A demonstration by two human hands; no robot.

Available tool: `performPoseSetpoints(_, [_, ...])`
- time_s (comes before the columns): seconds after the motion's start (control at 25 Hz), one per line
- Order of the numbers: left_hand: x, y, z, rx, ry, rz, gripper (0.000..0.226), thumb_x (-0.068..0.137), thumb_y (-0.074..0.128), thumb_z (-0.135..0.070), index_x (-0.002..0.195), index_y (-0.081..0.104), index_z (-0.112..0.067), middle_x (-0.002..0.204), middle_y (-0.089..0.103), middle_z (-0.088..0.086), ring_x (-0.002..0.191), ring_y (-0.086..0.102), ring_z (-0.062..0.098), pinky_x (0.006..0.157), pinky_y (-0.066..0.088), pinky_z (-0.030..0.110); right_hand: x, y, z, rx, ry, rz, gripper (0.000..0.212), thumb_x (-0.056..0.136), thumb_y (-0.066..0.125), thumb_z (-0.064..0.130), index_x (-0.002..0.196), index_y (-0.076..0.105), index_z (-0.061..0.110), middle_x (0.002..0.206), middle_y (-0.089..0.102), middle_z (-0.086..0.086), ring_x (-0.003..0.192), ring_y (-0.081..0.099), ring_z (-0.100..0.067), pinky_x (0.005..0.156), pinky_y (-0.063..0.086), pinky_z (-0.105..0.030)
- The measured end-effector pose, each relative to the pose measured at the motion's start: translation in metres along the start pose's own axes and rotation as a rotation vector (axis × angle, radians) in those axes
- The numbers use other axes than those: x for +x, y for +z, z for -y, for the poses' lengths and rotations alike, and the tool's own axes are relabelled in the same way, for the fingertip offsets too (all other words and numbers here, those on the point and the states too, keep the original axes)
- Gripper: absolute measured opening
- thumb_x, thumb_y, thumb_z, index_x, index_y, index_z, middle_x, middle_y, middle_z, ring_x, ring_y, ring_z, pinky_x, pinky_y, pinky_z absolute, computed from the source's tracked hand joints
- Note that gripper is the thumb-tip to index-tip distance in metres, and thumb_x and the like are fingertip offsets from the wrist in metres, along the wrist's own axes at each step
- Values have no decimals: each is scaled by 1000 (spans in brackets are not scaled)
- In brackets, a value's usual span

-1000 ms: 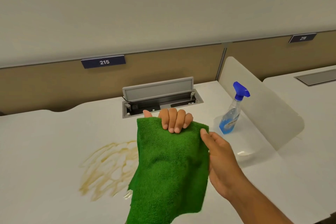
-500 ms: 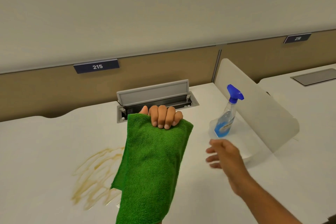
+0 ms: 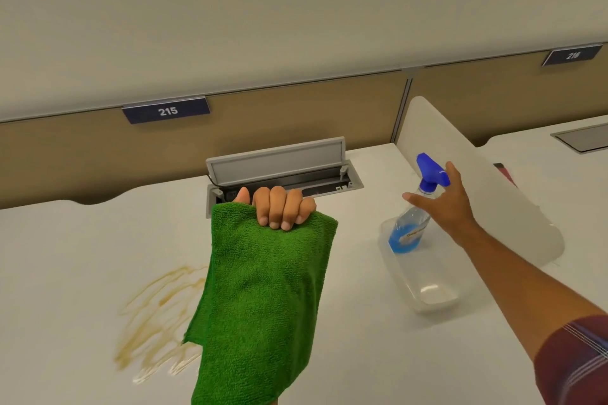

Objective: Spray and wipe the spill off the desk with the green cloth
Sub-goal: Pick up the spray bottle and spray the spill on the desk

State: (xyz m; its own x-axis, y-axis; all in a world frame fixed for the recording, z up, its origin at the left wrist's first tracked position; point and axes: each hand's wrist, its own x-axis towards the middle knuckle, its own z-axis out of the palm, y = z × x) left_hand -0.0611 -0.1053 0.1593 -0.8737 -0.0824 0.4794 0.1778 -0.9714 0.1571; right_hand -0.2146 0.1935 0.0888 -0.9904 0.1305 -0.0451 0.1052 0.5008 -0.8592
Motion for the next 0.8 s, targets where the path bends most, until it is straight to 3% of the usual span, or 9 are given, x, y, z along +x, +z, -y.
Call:
performPoseSetpoints(0.12, [5, -2, 1, 47, 22, -68, 51, 100, 30, -38, 54, 36, -17, 48, 27, -2, 48, 31, 18, 56, 28, 33, 19, 1, -5, 95, -83, 67, 98, 87, 88, 28, 165, 28, 23, 158, 48, -10, 133, 53, -27, 108, 50, -47])
performPoseSetpoints(0.2, [6, -3, 0, 71, 31, -105, 51, 100, 28, -37, 53, 35, -18, 49, 30, -1, 48, 30, 18, 56, 28, 33, 25, 4, -3, 19, -114, 72, 68, 92, 83, 23, 150, 49, 14, 125, 65, -8, 117, 63, -32, 98, 57, -46])
performPoseSetpoints(0.28, [7, -3, -6, 97, 40, -113, 52, 100, 27, -37, 53, 35, -18, 50, 30, -1, 48, 29, 18, 56, 27, 33, 19, 6, 5, -15, -120, 63, 44, 94, 81, 21, 132, 61, 12, 103, 67, -5, 106, 67, -38, 88, 58, -41])
performPoseSetpoints(0.48, [13, -1, -25, 130, 105, -73, 51, 100, 30, -38, 53, 36, -18, 50, 32, -1, 49, 31, 18, 57, 28, 32, -30, -16, 56, -1, -317, 24, 45, 94, 78, 6, 136, 62, 5, 118, 73, -15, 107, 69, -38, 90, 59, -40])
performPoseSetpoints(0.56, [13, 0, -33, 134, 115, -56, 51, 100, 31, -38, 54, 38, -18, 51, 33, -1, 50, 32, 18, 58, 30, 32, -63, -25, 86, 31, -443, 44, 40, 93, 76, 0, 131, 66, 4, 127, 73, -2, 104, 70, -30, 84, 60, -21])
performPoseSetpoints(0.64, [12, 2, -42, 134, 137, -44, 50, 101, 33, -37, 55, 38, -17, 52, 34, 0, 51, 33, 19, 59, 33, 33, -103, -29, 114, 107, -522, 134, 40, 91, 75, -5, 128, 68, 11, 126, 75, 11, 99, 72, -19, 78, 59, -12])
performPoseSetpoints(0.8, [10, 10, -64, 149, 201, -89, 49, 98, 46, -35, 54, 40, -15, 52, 34, -1, 51, 33, 19, 59, 39, 34, -190, -14, 155, 213, -565, 310, 39, 88, 81, 4, 113, 72, 33, 110, 80, 12, 81, 75, -22, 70, 63, -20])
